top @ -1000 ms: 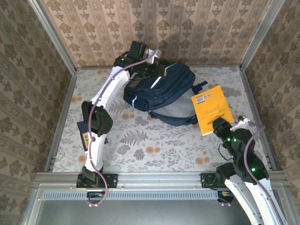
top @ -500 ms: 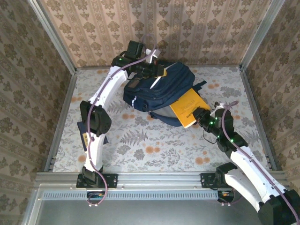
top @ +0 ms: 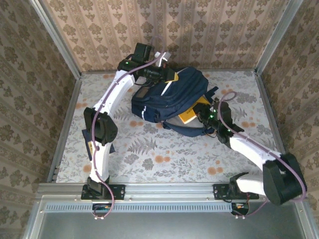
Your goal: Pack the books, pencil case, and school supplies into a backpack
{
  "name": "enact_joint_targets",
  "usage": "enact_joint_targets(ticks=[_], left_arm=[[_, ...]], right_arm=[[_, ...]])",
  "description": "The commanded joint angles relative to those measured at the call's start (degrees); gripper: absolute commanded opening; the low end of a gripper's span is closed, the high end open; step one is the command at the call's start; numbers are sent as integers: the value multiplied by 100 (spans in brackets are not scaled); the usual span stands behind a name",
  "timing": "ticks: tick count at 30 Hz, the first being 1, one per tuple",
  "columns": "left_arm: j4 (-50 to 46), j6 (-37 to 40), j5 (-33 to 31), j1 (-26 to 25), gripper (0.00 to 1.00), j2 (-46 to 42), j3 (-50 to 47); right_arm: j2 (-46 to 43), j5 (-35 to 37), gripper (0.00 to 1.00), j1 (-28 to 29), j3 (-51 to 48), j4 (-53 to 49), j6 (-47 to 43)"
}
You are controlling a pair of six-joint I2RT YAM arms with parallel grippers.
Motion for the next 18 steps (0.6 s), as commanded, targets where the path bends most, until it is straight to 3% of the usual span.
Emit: enact_joint_targets(ticks=[1,7,12,13,15,18], left_arm=[[618,-73,761,-76,0,-572,231],[696,-78,940,-113,0,-518,204],[780,-55,1097,-133,0,-465,234],[787,-62,1112,-131,0,-440,248],[777,-72,1105,-107,0,-387,249],[759,-99,1034,-24,0,-315,211]], right_arm=[[463,139,0,137,527,989,204],[1529,573,1,411,1409,381,439],[2675,824,6,444,2119,-113,1262],[2867,849,10,450,2161,187,1275],[3325,721,32,445,2328,1055,1018],[3716,142,60,304,2776,1478,508]])
